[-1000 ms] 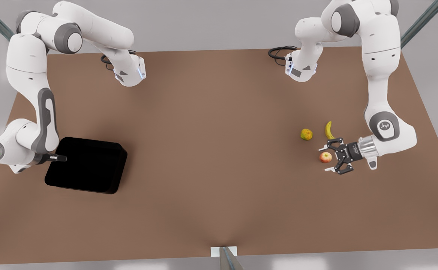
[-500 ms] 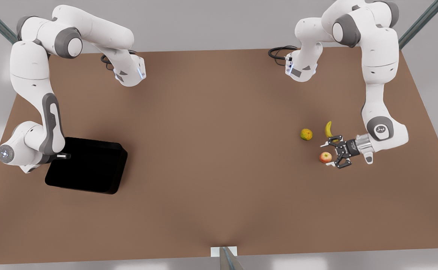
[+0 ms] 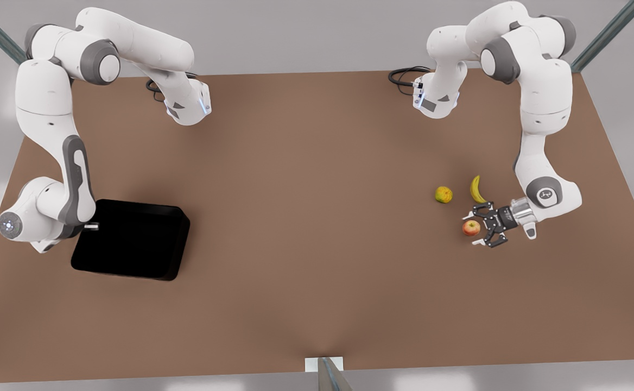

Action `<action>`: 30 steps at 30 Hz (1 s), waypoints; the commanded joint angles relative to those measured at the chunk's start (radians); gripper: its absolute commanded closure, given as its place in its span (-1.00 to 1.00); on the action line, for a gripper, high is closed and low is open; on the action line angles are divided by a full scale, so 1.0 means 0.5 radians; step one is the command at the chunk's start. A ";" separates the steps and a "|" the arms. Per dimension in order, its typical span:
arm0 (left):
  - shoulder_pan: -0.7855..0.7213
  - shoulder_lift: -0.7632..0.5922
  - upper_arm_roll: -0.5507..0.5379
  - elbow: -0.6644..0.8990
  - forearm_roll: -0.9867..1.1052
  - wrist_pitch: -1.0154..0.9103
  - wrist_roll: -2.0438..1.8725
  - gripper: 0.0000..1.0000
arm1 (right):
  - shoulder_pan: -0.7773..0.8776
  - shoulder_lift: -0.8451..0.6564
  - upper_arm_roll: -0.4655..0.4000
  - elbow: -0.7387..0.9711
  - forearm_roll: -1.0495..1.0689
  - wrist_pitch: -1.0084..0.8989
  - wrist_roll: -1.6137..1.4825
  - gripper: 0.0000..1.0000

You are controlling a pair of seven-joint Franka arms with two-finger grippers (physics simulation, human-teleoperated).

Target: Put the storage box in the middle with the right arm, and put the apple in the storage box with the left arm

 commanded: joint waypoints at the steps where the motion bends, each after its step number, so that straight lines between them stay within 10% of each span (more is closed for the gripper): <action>1: 0.000 0.000 0.000 -0.003 -0.002 -0.002 0.001 -1.00 | 0.005 0.000 0.000 0.001 0.000 0.003 0.000 0.57; 15: 0.037 0.086 0.000 -0.043 -0.002 0.025 0.222 -1.00 | 0.649 -0.089 0.218 0.308 0.052 0.028 0.025 0.57; 30: 0.101 0.175 -0.003 -0.037 -0.401 -0.103 0.231 -0.83 | 1.309 0.684 0.485 1.194 0.285 0.083 0.071 0.54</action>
